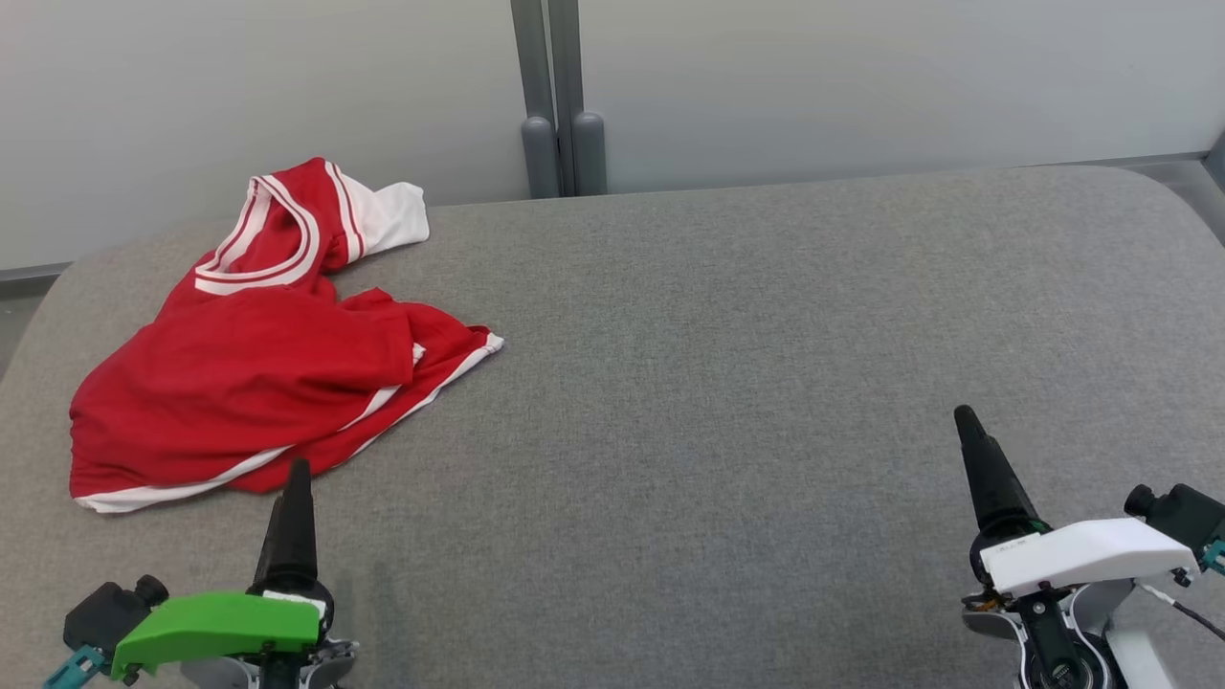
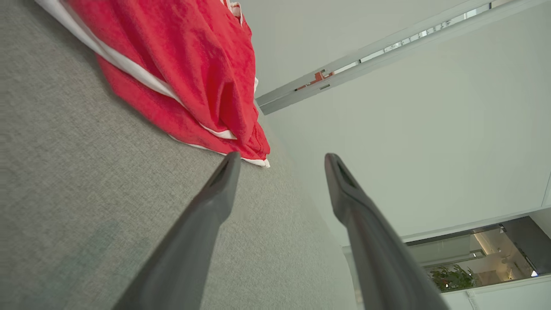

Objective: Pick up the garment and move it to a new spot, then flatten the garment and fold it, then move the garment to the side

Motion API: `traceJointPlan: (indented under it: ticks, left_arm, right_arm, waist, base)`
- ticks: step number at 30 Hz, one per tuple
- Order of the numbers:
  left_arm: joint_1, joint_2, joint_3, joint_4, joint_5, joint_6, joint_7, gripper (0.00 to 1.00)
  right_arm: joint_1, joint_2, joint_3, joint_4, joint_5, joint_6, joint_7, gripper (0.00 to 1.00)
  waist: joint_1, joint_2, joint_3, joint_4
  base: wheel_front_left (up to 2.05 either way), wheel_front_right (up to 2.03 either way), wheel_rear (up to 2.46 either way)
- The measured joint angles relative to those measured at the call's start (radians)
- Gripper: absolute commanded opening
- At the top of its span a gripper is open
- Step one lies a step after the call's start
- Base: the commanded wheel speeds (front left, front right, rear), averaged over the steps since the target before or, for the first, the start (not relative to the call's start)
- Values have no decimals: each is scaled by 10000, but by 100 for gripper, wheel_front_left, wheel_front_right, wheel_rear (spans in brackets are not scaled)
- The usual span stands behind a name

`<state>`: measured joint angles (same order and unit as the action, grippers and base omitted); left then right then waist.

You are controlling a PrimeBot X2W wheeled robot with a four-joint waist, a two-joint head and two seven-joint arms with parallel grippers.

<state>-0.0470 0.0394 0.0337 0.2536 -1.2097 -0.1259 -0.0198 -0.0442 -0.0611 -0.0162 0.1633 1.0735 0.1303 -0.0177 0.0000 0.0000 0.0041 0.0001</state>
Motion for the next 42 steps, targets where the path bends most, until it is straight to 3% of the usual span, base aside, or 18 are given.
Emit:
traceJointPlan:
  ticks: [5, 15, 42]
  left_arm:
    - [77, 6, -127, -69, 1590, 111, -182, 100]
    - [186, 10, -198, -186, 3312, 207, -525, 100]
    - [531, 31, -514, -359, 6945, 203, -1304, 100]
  right_arm:
    - [135, -136, 19, -207, -1367, 0, -192, 100]
    - [204, -153, -221, -389, -3365, 0, -543, 100]
    - [393, -426, 416, -383, -6468, 2, -1310, 100]
  waist:
    - [0, 0, 7, 34]
    - [0, 0, 1, 67]
    - [0, 0, -54, 121]
  base:
    - [0, 0, 0]
    - [0, 0, 0]
    - [0, 0, 0]
